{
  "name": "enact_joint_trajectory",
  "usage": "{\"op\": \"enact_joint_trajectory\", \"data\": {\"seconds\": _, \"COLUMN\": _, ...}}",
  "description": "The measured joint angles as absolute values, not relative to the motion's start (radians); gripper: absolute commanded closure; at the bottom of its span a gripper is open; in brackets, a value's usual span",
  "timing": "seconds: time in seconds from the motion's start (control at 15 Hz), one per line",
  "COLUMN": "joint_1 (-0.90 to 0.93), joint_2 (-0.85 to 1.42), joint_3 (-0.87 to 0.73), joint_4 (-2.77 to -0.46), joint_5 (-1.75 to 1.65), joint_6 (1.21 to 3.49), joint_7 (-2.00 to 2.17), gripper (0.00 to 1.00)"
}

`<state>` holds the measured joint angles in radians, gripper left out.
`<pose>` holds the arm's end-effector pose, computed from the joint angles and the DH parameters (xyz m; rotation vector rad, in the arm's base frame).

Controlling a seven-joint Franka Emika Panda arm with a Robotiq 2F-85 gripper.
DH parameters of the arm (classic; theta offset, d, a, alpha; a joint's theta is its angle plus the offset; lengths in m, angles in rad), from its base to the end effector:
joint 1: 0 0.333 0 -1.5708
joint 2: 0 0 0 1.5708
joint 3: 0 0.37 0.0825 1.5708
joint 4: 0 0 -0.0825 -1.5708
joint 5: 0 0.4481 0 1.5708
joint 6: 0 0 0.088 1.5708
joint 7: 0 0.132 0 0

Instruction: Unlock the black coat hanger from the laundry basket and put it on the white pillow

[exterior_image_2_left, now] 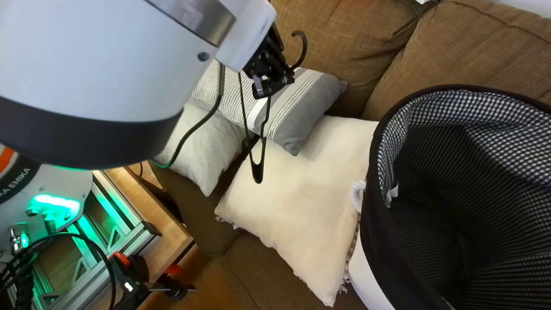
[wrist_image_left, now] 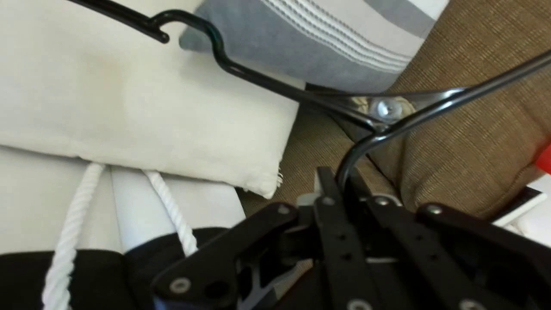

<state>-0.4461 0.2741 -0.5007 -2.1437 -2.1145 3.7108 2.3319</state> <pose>0.4096 -0.3499 0.2892 -2.5782 1.3010 -0.7670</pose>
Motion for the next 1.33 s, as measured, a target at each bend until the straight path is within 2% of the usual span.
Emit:
{"op": "enact_joint_trajectory", "data": {"seconds": 0.33, "joint_1": -0.377, "joint_2": 0.509, "joint_3": -0.646, "joint_4": -1.899, "joint_5": -2.242, "joint_6": 3.930, "joint_7": 2.656, "gripper": 0.98}}
{"op": "enact_joint_trajectory", "data": {"seconds": 0.4, "joint_1": -0.373, "joint_2": 0.555, "joint_3": -0.669, "joint_4": -1.842, "joint_5": -2.246, "joint_6": 3.982, "joint_7": 2.718, "gripper": 0.91}}
{"op": "enact_joint_trajectory", "data": {"seconds": 0.53, "joint_1": -0.328, "joint_2": 0.647, "joint_3": -0.783, "joint_4": -1.783, "joint_5": -2.175, "joint_6": 4.073, "joint_7": 2.710, "gripper": 0.91}}
{"op": "enact_joint_trajectory", "data": {"seconds": 0.6, "joint_1": -0.313, "joint_2": 0.677, "joint_3": -0.821, "joint_4": -1.775, "joint_5": -2.155, "joint_6": 4.094, "joint_7": 2.708, "gripper": 0.98}}
{"op": "enact_joint_trajectory", "data": {"seconds": 0.87, "joint_1": -0.295, "joint_2": 0.706, "joint_3": -0.853, "joint_4": -1.779, "joint_5": -2.121, "joint_6": 4.116, "joint_7": 2.716, "gripper": 0.98}}
{"op": "enact_joint_trajectory", "data": {"seconds": 1.07, "joint_1": -0.251, "joint_2": 0.791, "joint_3": -0.972, "joint_4": -1.793, "joint_5": -2.005, "joint_6": 4.241, "joint_7": 2.716, "gripper": 0.98}}
{"op": "enact_joint_trajectory", "data": {"seconds": 1.33, "joint_1": -0.240, "joint_2": 0.883, "joint_3": -1.027, "joint_4": -1.882, "joint_5": -1.929, "joint_6": 4.220, "joint_7": 2.713, "gripper": 0.98}}
